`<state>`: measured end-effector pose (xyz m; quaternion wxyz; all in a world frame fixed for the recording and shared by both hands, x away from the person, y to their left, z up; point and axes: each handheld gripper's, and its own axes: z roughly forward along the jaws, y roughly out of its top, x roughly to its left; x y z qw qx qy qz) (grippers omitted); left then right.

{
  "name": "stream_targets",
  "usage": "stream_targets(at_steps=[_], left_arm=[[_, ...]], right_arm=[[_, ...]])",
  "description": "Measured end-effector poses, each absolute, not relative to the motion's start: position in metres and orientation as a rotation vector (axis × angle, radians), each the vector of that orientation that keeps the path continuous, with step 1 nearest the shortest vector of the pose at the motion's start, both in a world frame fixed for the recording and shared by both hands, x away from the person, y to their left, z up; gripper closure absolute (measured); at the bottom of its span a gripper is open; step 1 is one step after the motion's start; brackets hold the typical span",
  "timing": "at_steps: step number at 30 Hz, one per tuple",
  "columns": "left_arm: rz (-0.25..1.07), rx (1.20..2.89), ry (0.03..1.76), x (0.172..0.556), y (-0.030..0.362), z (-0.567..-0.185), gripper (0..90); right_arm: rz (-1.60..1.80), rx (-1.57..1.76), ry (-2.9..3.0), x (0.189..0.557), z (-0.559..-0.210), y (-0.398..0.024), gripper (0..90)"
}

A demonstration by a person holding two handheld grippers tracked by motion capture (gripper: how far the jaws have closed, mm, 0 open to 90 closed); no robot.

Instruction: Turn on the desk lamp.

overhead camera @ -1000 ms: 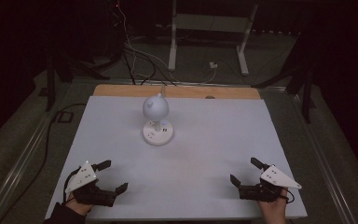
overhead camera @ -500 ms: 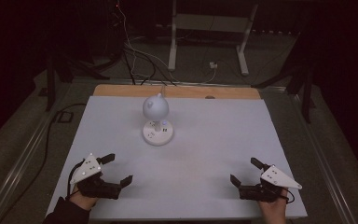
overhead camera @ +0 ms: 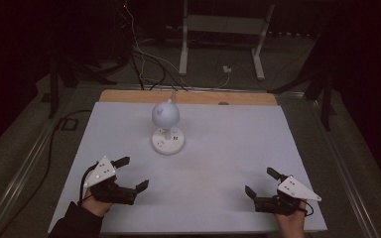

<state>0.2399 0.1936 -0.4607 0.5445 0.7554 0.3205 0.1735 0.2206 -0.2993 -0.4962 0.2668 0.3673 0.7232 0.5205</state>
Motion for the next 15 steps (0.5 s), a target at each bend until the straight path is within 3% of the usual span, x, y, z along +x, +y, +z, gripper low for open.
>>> stream_targets(at_steps=[15], left_arm=[[0.406, 1.799, 0.751, 0.261, 0.174, -0.453, 0.3]], right_arm=[[1.416, 0.991, 1.958, 0.220, -0.496, -0.299, 0.2]])
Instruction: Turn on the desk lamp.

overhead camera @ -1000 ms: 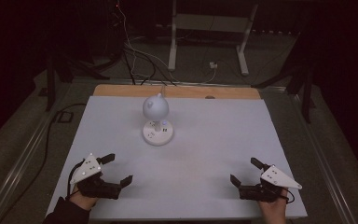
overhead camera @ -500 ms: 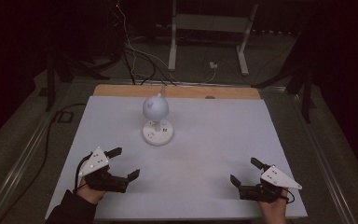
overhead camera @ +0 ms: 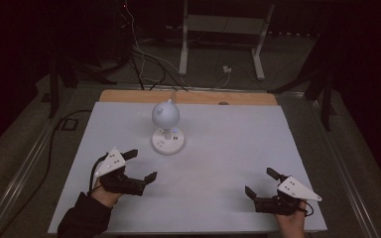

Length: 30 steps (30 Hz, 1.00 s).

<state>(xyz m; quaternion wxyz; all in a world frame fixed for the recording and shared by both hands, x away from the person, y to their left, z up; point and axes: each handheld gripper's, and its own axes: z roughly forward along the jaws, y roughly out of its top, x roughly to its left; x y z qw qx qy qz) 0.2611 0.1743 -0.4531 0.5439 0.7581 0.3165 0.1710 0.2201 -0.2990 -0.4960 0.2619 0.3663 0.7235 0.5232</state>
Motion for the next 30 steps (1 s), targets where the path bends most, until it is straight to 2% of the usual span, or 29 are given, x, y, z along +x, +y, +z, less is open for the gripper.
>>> stream_targets(at_steps=[30], left_arm=[[0.417, 1.851, 0.781, 0.302, 0.124, -0.462, 0.4]], right_arm=[[1.448, 0.991, 1.952, 0.219, -0.495, -0.300, 0.2]])
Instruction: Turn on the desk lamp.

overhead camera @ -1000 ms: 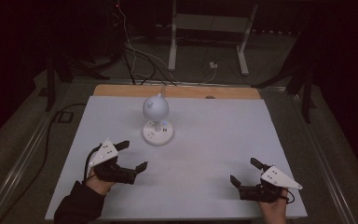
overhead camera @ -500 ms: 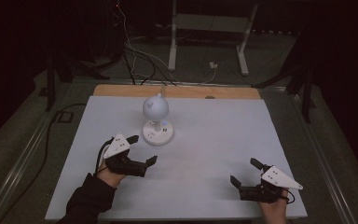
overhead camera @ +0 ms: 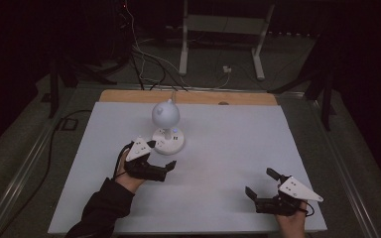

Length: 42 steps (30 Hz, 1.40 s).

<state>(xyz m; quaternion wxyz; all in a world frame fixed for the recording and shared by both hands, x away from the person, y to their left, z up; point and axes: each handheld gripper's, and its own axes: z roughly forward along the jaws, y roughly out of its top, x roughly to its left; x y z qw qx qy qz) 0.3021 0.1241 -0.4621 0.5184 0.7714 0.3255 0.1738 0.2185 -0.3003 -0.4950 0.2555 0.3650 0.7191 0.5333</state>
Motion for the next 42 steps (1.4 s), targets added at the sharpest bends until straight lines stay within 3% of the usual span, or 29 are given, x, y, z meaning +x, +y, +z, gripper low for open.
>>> stream_targets(at_steps=[35, 42], left_arm=[[0.420, 1.917, 0.919, 0.351, 0.097, -0.488, 0.5], [0.380, 1.959, 0.955, 0.354, 0.093, -0.490, 9.8]], right_arm=[[1.458, 0.987, 1.948, 0.217, -0.495, -0.301, 0.2], [1.459, 0.987, 1.950, 0.217, -0.495, -0.302, 0.1]])
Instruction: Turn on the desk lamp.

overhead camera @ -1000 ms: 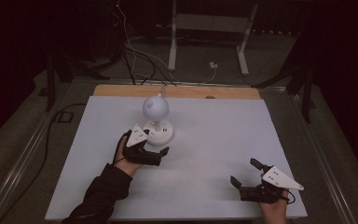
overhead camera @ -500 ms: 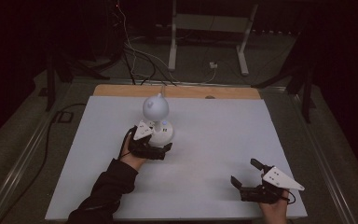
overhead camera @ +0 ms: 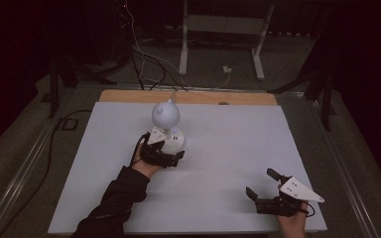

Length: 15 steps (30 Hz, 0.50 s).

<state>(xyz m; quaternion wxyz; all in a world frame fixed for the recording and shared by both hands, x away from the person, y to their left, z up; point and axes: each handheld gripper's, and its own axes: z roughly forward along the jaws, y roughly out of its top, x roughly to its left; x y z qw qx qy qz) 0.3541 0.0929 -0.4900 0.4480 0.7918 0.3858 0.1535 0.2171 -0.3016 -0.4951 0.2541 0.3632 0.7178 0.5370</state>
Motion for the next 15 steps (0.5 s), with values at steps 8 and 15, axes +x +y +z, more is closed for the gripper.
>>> stream_targets(at_steps=[8, 15], left_arm=[[0.464, 2.003, 0.922, 0.352, 0.085, -0.489, 39.0], [0.527, 2.013, 0.984, 0.355, 0.079, -0.491, 60.1]], right_arm=[[1.459, 0.986, 1.948, 0.217, -0.495, -0.302, 0.2], [1.458, 0.990, 1.946, 0.217, -0.495, -0.302, 0.2]])
